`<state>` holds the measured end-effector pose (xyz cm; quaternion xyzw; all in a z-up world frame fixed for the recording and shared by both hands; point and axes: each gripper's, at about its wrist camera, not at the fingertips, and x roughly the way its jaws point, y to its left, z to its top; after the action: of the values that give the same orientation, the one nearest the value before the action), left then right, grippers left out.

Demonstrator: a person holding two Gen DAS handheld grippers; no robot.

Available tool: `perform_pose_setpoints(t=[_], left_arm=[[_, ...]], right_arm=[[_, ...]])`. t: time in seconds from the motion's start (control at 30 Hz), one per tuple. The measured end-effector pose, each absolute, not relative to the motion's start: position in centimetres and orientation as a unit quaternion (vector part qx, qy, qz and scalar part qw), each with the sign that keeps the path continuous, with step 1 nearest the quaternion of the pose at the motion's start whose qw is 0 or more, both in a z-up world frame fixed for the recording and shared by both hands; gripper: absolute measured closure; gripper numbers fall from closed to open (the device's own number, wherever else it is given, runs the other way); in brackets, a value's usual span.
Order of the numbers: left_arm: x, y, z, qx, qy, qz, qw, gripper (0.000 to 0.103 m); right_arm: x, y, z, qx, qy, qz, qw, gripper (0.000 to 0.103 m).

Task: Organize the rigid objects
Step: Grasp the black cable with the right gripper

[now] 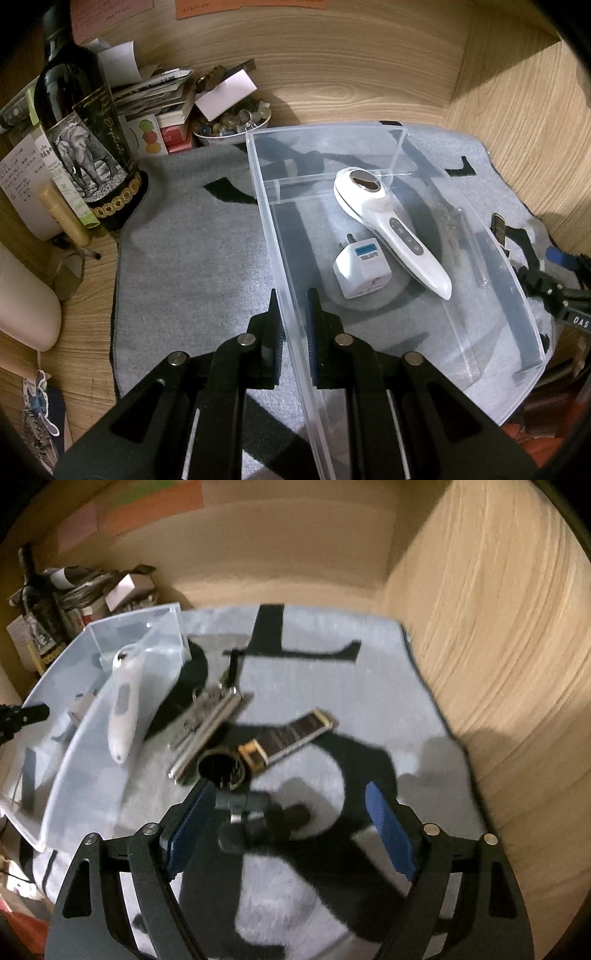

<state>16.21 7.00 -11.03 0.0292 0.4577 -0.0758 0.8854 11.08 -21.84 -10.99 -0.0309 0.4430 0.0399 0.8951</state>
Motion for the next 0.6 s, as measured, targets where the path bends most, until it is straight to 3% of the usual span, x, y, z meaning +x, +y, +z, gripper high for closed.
perform_pose_setpoints(t=[0.3, 0.4, 0.47, 0.6], left_arm=[[16.1, 6.9, -11.0, 0.032, 0.457, -0.074, 0.886, 0.092], [16.1, 6.9, -11.0, 0.032, 0.457, -0.074, 0.886, 0.092], [16.1, 6.9, -11.0, 0.032, 0.457, -0.075, 0.886, 0.092], [16.1, 6.9, -11.0, 0.032, 0.457, -0.075, 0.886, 0.092]], right_arm=[[10.5, -21.6, -13.6, -0.029, 0.474, 0.062, 0.878, 0.022], [10.7, -21.8, -14.0, -0.027, 0.474, 0.061, 0.878, 0.029], [10.7, -21.9, -13.9, -0.024, 0.469, 0.062, 0.881, 0.046], [11.2, -22.6, -13.5, -0.013, 0.459, 0.054, 0.887, 0.046]])
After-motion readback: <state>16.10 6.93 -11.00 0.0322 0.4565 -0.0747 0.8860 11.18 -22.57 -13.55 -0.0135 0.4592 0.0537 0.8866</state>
